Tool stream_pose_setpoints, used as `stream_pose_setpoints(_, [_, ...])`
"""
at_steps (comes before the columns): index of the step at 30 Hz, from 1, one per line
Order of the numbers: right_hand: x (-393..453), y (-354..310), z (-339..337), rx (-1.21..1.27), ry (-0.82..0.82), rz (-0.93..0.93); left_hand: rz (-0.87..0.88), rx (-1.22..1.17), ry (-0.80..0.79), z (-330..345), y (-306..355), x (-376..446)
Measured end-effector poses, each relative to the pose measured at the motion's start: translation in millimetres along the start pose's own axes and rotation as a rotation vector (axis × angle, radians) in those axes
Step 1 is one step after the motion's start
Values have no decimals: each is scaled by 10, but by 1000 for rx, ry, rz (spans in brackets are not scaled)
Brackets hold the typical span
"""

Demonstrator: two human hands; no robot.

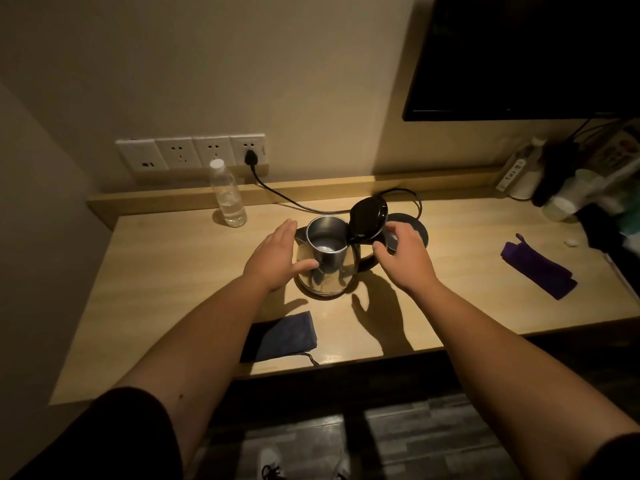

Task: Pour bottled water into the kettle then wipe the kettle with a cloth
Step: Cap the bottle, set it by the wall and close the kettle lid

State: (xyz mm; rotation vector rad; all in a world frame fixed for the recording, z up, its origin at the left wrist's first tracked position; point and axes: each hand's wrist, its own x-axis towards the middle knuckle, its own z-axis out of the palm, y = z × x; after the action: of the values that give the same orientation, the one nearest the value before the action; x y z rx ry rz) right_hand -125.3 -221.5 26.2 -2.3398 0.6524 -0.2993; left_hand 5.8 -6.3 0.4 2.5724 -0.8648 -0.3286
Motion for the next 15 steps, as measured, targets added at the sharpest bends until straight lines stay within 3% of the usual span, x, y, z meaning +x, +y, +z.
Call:
stream_pose_setpoints(8, [99, -10, 90, 217, -97, -22, 42, -120, -11, 149, -68, 221])
stream_pose_setpoints(15, [116, -145, 162, 175, -75, -76, 66, -176, 30, 186, -94, 218])
